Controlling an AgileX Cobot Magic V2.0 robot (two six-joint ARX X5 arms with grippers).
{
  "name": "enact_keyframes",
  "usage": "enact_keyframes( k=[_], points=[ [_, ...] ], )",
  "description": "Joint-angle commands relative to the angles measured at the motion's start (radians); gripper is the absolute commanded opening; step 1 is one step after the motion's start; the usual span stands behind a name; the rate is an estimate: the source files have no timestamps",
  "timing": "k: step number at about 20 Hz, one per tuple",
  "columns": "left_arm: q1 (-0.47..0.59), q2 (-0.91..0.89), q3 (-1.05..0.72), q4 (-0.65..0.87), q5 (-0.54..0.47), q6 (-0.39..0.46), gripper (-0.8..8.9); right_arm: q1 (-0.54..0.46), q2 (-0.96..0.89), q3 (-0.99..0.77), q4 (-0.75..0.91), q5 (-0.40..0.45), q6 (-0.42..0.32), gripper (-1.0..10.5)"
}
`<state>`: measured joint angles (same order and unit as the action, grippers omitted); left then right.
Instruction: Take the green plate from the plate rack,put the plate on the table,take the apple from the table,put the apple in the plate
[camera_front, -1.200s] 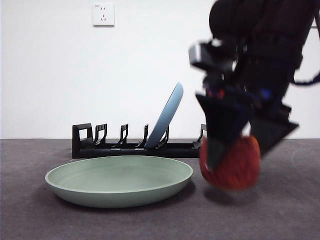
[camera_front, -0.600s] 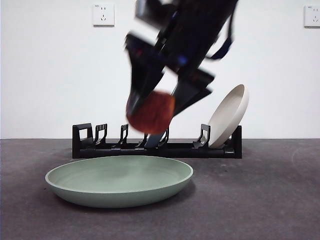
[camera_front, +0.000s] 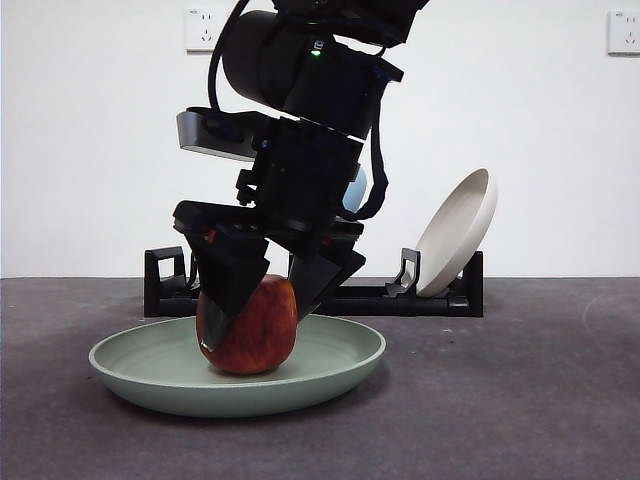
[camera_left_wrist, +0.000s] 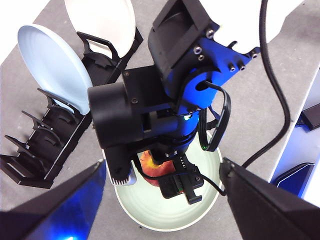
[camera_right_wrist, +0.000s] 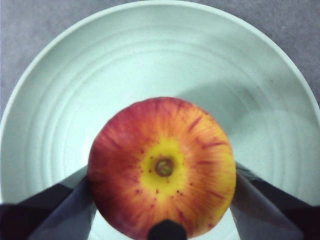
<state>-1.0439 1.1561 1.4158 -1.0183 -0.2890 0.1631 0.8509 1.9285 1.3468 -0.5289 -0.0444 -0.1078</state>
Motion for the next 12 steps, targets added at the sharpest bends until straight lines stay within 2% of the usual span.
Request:
enact_keyframes(
  k=[1,2,3,9,12],
  points=[
    [-0.001,0.000,0.000,0.002,-0.003,-0.006,3.81,0.000,0.010,-0.002,-0.003,0.002,-0.013,3.8],
    [-0.001,0.000,0.000,0.002,-0.004,-0.006,3.81,0.001,0.010,-0.002,-0.003,0.002,-0.013,5.4],
    [-0.001,0.000,0.000,0.002,-0.004,-0.006,3.81,0.002,0.009,-0.002,-0.003,0.002,-0.013,6.2],
    [-0.001,0.000,0.000,0.002,-0.007,-0.007,3.81,0.003,-0.075,-0.001,-0.021,0.002,-0.013,6.4],
    [0.000,0.000,0.000,0.002,-0.007,-0.007,3.81,0.001,-0.202,-0.001,-0.124,0.002,0.005,6.3]
  ],
)
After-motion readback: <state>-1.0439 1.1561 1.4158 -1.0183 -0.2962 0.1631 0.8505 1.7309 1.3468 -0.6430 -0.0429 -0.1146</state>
